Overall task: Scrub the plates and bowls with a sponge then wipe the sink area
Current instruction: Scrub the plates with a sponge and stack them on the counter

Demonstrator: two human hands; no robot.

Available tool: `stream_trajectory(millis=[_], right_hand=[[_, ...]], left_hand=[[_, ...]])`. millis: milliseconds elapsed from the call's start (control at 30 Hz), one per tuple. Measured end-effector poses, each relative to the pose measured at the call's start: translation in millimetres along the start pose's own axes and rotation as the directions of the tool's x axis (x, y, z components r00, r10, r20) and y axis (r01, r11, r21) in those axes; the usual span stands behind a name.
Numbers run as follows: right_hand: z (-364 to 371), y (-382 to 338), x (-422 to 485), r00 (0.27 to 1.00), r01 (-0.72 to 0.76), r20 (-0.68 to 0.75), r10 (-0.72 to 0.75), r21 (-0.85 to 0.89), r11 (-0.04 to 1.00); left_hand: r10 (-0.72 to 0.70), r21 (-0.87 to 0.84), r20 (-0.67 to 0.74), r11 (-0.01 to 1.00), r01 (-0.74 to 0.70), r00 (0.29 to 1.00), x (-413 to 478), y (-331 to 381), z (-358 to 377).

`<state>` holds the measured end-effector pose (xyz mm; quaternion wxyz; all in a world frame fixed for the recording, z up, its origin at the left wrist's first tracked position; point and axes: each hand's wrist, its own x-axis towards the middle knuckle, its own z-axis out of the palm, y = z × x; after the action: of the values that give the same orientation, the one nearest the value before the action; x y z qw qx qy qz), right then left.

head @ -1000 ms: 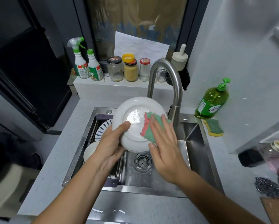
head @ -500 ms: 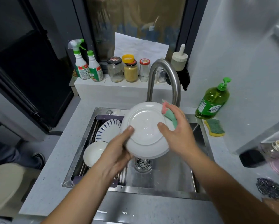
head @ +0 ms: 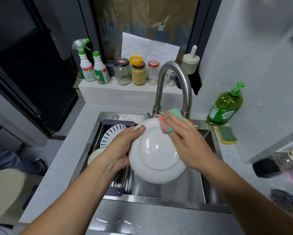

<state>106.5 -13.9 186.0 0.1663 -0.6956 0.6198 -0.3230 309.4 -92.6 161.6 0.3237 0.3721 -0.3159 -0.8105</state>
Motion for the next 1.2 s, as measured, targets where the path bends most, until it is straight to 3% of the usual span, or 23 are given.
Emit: stream_trajectory(millis=[133,233,400,500,567,800,1000,1067,1133,1200], right_hand=[[24,-20,-33,0.978,0.205,0.115,-0.173,-0.393,0.896],[44,-33,-33,0.929,0.341,0.312,-0.2,-0.51,0.79],[23,-22,2,0.975,0.156,0.221,-0.024,-0.605,0.781],[27,-24,-20,0.899,0.383,0.405,-0.165,-0.548,0.744],[24,-14,-31,0.869,0.45,0.448,-0.211,-0.536,0.714],[21,-17,-3,0.985,0.146,0.163,-0.063,-0.569,0.81],[31,-26,-23,0.868,0.476,0.423,-0.261,-0.552,0.685],[17,-18,-18,0.907,0.403,0.338,-0.251,-0.527,0.748],[7,-8,-6,0.968,0.232,0.194,-0.161,-0.442,0.866],[4,-1,6,0.995,0.063,0.089,-0.045,-0.214,0.975]], left_hand=[[0.016,-0.125,-0.086,0.992,-0.027,0.996,1,-3,3],[0.004,-0.151,-0.093,0.988,-0.019,0.996,3,-11,7],[0.081,-0.139,-0.164,0.985,-0.104,0.983,3,-1,10],[0.099,-0.164,-0.218,0.977,-0.137,0.971,0,2,2],[0.109,-0.169,-0.229,0.974,-0.15,0.967,0,-1,-1],[0.113,-0.173,-0.15,0.975,-0.138,0.982,-1,-12,8],[0.118,-0.253,-0.12,0.956,-0.146,0.986,-3,-5,-5],[0.12,-0.277,-0.13,0.949,-0.152,0.984,-3,-7,-5],[0.11,-0.292,-0.156,0.944,-0.153,0.982,-2,-10,-3],[0.087,-0.317,-0.186,0.938,-0.144,0.979,-1,-13,-1]])
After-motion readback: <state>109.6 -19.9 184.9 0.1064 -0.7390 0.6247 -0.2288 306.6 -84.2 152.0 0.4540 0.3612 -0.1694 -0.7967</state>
